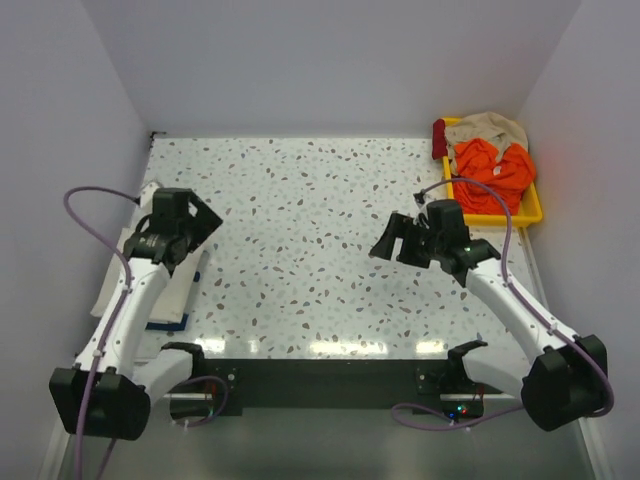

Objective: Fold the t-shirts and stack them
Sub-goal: Reset both grippers

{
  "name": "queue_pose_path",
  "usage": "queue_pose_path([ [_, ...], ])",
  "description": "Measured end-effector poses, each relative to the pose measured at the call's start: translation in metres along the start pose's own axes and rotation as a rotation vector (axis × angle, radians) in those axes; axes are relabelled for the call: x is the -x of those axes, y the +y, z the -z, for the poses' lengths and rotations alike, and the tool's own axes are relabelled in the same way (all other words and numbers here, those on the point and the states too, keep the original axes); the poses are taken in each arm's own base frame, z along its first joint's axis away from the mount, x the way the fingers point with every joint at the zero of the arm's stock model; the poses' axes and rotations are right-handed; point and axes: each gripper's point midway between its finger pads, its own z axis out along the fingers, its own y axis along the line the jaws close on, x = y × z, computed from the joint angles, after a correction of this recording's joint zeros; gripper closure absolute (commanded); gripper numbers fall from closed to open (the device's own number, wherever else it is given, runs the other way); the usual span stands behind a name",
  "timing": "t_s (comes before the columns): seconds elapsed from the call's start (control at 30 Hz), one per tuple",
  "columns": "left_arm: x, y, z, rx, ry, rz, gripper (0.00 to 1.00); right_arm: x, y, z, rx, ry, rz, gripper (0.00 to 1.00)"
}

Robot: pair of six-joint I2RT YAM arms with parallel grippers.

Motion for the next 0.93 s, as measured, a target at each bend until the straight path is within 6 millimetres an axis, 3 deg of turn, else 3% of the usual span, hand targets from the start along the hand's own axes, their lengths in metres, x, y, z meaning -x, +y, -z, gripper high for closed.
queue_pose_path([
  [0.13,-0.052,-0.048,-0.005,-0.111,0.099,-0.135,0.00,0.005,0.001,0.004,0.002,-0.028,0.012,0.01],
  [0.33,-0.150,-0.113,0.005,-0.295,0.257,-0.363,0.00,0.015,0.003,0.013,-0.004,-0.088,0.039,0.01],
  [0.43,-0.178,-0.134,0.009,-0.364,0.304,-0.440,0.00,0.017,0.002,0.016,-0.010,-0.103,0.048,0.01],
  [0.6,-0.203,-0.159,0.021,-0.480,0.345,-0.532,0.00,0.027,0.004,0.028,-0.017,-0.170,0.069,0.01],
  [0.93,-0.208,-0.164,0.027,-0.548,0.353,-0.613,0.00,0.039,-0.003,0.038,-0.069,-0.249,0.080,0.01],
])
